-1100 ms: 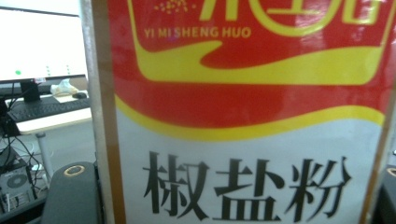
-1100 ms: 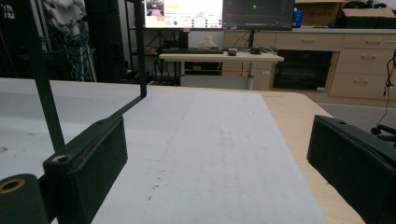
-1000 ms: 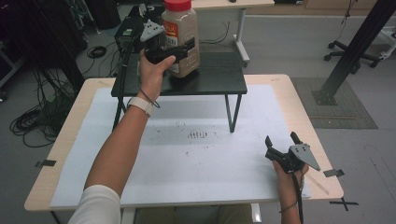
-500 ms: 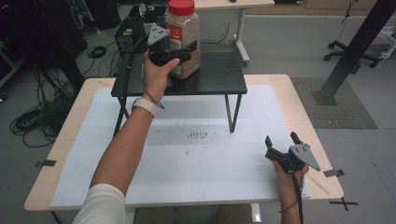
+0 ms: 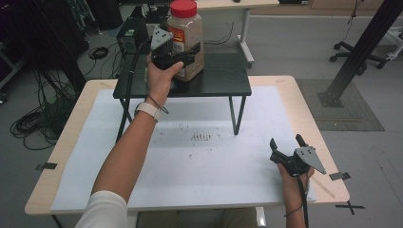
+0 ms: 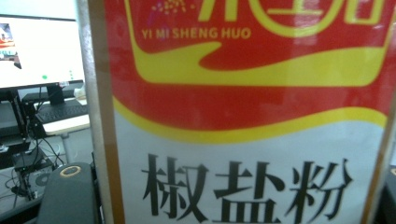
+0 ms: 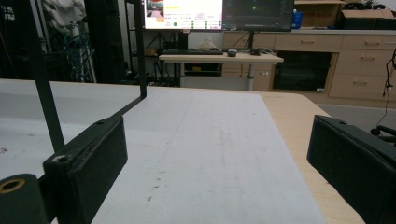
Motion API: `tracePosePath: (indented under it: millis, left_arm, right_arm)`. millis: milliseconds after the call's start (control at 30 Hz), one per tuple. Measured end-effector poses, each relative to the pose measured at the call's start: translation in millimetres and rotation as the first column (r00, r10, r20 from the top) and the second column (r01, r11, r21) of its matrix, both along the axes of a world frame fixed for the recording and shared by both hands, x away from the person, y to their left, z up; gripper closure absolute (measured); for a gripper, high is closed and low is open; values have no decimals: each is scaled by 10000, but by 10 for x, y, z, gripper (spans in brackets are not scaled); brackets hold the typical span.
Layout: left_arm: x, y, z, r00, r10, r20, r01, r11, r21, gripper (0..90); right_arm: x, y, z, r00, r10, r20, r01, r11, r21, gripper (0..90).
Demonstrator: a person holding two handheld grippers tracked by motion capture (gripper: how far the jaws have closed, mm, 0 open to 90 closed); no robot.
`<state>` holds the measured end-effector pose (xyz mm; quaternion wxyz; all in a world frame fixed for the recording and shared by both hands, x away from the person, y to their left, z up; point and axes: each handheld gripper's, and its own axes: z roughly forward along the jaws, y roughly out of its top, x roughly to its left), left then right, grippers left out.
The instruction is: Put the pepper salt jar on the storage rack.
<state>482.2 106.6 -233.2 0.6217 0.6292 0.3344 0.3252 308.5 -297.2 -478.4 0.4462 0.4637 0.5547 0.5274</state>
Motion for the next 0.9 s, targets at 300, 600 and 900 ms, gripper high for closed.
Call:
tracePosePath:
  millis: [300,600,900]
  left_arm:
    - [5,1,-3,10000,-24,-31,24,10000,-40,229]
    - [22,2,-29,9996,-114,-275,113,9999,-25,206]
    - [12,-25,-42,9999,-112,-32,112,9999,125,132]
  right_arm:
    - [-1,0,0,10000,7,12,-7,10000,0,49]
    - [-1,0,0,10000,6,16,-6,10000,-2,49]
    - [-1,0,-1,10000,10,21,-10,10000,-4,49]
